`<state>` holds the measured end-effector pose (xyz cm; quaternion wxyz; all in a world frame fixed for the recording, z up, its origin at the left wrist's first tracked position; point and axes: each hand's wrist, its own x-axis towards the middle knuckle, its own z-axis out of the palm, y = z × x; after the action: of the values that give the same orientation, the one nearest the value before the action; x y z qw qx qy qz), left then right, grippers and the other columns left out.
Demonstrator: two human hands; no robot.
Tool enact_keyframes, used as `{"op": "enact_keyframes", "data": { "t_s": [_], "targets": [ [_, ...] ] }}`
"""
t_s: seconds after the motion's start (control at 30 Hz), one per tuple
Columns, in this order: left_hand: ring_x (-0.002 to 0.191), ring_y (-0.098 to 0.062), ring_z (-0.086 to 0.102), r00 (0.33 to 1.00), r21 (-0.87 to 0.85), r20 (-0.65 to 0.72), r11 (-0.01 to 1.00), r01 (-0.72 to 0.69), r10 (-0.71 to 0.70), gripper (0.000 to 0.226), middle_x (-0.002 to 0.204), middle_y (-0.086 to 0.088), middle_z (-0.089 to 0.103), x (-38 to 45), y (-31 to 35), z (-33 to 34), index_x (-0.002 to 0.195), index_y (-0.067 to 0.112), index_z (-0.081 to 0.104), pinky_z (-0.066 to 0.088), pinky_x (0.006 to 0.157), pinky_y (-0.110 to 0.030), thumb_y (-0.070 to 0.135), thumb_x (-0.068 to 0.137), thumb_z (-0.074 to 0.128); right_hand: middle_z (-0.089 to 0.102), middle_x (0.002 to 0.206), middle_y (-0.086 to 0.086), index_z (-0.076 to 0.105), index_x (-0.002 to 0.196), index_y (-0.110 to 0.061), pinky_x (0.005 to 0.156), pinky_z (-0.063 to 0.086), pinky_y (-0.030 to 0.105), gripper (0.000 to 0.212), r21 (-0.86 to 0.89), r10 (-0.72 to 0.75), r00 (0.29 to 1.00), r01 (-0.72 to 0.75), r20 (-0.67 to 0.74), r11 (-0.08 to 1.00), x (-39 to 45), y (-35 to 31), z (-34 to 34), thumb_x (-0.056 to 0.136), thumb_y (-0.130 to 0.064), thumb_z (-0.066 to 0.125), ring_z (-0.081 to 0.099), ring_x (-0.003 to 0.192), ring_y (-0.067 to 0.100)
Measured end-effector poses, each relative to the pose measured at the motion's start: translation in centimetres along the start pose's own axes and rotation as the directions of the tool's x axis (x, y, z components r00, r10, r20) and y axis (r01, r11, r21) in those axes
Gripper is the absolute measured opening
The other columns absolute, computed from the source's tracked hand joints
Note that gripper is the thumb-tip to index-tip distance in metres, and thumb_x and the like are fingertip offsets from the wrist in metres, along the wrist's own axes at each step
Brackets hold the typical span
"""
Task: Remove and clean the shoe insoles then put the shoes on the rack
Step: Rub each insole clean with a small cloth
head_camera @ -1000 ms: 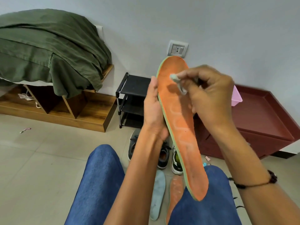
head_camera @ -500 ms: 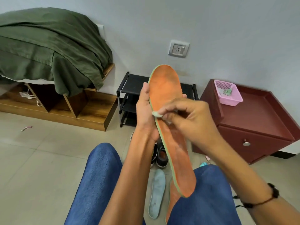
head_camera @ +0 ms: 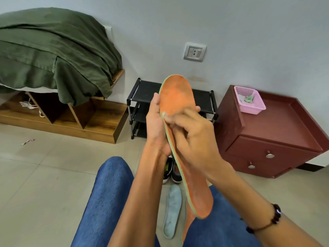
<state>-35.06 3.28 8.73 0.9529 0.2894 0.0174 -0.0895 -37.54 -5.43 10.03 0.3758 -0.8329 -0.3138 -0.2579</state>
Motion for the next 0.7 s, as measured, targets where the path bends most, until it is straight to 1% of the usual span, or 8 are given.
{"op": "enact_keyframes", "data": {
  "t_s": [0.07,0.13,0.23,0.3,0.37,0.47,0.53,0.7],
  "targets": [
    [0.092,-0.031,0.058,1.000,-0.027,0.011,1.000,0.015,-0.014,0.077,0.091,-0.014,0.069,0.1,-0.2,-0.1,0.096,0.003,0.072,0.050,0.078,-0.032,0.062,0.091,0.024,0.062,0.076,0.007,0.073,0.092,-0.006,0.066,0.049,0.032,0.024,0.096,0.022,0.995,-0.032,0.100,0.995,-0.7,0.5,-0.8,0.084,-0.012,0.050,0.061,0.071,0.018],
    [0.093,-0.033,0.058,0.999,-0.032,-0.035,0.999,-0.001,0.000,0.075,0.097,-0.018,0.068,0.3,-0.3,0.2,0.109,0.000,0.065,0.051,0.081,-0.034,0.061,0.092,0.023,0.066,0.078,0.007,0.074,0.091,-0.006,0.070,0.050,0.026,0.020,0.170,0.031,0.987,-0.057,0.155,0.984,-0.2,1.3,-2.1,0.080,-0.002,0.058,0.062,0.073,0.014],
    [0.097,-0.033,0.060,0.998,-0.016,-0.057,1.000,-0.018,0.017,0.076,0.113,-0.023,0.063,0.5,-0.3,0.5,0.116,-0.001,0.064,0.049,0.087,-0.039,0.059,0.093,0.023,0.064,0.080,0.003,0.073,0.094,-0.006,0.069,0.045,0.015,0.020,0.086,0.044,0.998,-0.048,0.045,0.995,2.1,2.4,-4.2,0.080,0.001,0.061,0.059,0.070,0.007],
    [0.079,-0.030,0.063,1.000,0.021,-0.022,1.000,-0.009,0.009,0.075,0.092,-0.017,0.069,0.4,-0.3,0.6,0.091,0.007,0.075,0.051,0.071,-0.039,0.061,0.092,0.022,0.062,0.081,0.005,0.073,0.095,-0.007,0.070,0.048,0.020,0.021,-0.030,0.024,0.998,-0.026,-0.066,0.999,4.2,3.4,-4.6,0.081,0.000,0.059,0.056,0.069,0.009],
    [0.075,-0.029,0.064,1.000,-0.001,0.008,1.000,-0.006,0.006,0.070,0.087,-0.015,0.069,0.3,-0.4,0.8,0.095,0.007,0.070,0.052,0.068,-0.038,0.059,0.093,0.024,0.063,0.080,0.010,0.073,0.091,-0.007,0.067,0.051,0.034,0.018,-0.145,-0.025,0.997,0.014,-0.078,0.989,5.4,3.9,-3.8,0.080,-0.003,0.060,0.060,0.070,0.021],
    [0.099,-0.027,0.064,0.998,-0.022,-0.010,0.998,-0.064,0.064,0.067,0.109,-0.020,0.064,0.5,-0.2,0.6,0.117,-0.002,0.056,0.050,0.091,-0.033,0.053,0.096,0.025,0.060,0.073,0.011,0.069,0.077,-0.005,0.063,0.040,0.031,0.009,-0.265,-0.072,0.994,0.047,-0.085,0.963,4.1,2.8,-1.0,0.081,-0.004,0.061,0.058,0.066,0.029],
    [0.117,-0.033,0.051,0.998,-0.011,0.041,0.999,-0.047,0.047,0.077,0.124,-0.023,0.055,0.4,0.0,0.2,0.131,-0.005,0.046,0.036,0.107,-0.038,0.058,0.093,0.023,0.058,0.071,0.010,0.062,0.071,-0.005,0.060,0.039,0.030,0.015,-0.220,-0.050,0.992,0.023,-0.115,0.975,1.9,1.2,0.5,0.084,-0.006,0.055,0.056,0.063,0.026],
    [0.091,-0.025,0.057,0.995,-0.015,0.098,0.999,-0.028,0.030,0.075,0.103,-0.010,0.066,0.4,0.1,-0.3,0.119,0.005,0.056,0.048,0.079,-0.031,0.064,0.091,0.018,0.065,0.077,-0.002,0.070,0.080,-0.006,0.067,0.046,0.018,0.014,0.130,0.114,0.993,-0.114,0.009,0.985,-0.1,-0.3,-0.2,0.081,-0.008,0.056,0.060,0.073,0.005]
  ]
}}
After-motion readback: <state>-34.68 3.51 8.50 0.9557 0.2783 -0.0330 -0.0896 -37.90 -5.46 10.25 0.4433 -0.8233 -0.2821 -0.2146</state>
